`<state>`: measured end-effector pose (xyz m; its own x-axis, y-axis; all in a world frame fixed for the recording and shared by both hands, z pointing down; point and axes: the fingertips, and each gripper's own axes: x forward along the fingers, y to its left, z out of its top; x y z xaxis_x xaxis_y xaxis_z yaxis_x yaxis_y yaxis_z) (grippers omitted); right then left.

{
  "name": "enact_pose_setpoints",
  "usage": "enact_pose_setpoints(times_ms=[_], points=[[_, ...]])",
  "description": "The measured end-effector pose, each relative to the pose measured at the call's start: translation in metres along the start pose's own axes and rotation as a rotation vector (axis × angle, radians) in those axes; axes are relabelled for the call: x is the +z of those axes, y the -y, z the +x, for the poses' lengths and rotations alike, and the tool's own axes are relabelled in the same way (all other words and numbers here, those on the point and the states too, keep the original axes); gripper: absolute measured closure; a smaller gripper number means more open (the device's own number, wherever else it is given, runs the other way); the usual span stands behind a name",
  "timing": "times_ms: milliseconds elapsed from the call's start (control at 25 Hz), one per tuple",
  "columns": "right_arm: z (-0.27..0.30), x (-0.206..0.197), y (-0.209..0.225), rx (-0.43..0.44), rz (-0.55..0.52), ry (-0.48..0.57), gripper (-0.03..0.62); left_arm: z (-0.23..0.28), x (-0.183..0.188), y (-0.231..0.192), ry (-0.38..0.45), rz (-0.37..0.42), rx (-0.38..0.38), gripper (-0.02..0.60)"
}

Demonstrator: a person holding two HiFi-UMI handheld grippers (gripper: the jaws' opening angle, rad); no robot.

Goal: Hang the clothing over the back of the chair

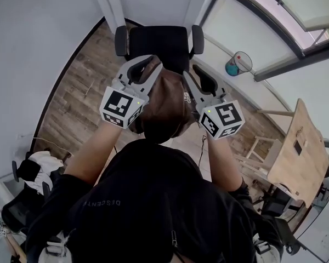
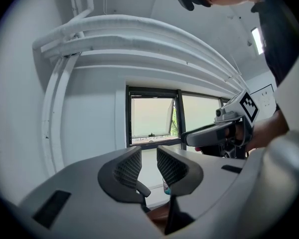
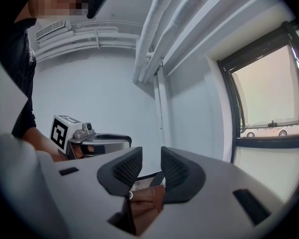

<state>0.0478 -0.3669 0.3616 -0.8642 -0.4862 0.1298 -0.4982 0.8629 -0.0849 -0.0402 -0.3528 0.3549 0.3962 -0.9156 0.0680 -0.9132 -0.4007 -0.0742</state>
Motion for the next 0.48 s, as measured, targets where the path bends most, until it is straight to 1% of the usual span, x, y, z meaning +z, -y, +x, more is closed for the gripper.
enact_pose_setpoints(times_ms=[160, 360, 440, 480], points=[[-0.015, 0.003, -0.014, 0.027, -0.023, 0.02, 0.506, -0.014, 0.004, 0.017, 0.013, 0.005, 0.003, 0.522], [-0.03, 0.001, -0.026, 0.048, -0.034, 0.034, 0.554, -0.028, 0.004, 0.036, 0.015, 0.009, 0.008, 0.548], [-0.035, 0.0, -0.033, 0.061, -0.042, 0.044, 0.583, -0.034, 0.004, 0.043, 0.014, 0.002, 0.008, 0.554], [-0.038, 0.0, -0.036, 0.067, -0.046, 0.047, 0.586, -0.038, 0.004, 0.046, 0.014, -0.004, 0.008, 0.559]])
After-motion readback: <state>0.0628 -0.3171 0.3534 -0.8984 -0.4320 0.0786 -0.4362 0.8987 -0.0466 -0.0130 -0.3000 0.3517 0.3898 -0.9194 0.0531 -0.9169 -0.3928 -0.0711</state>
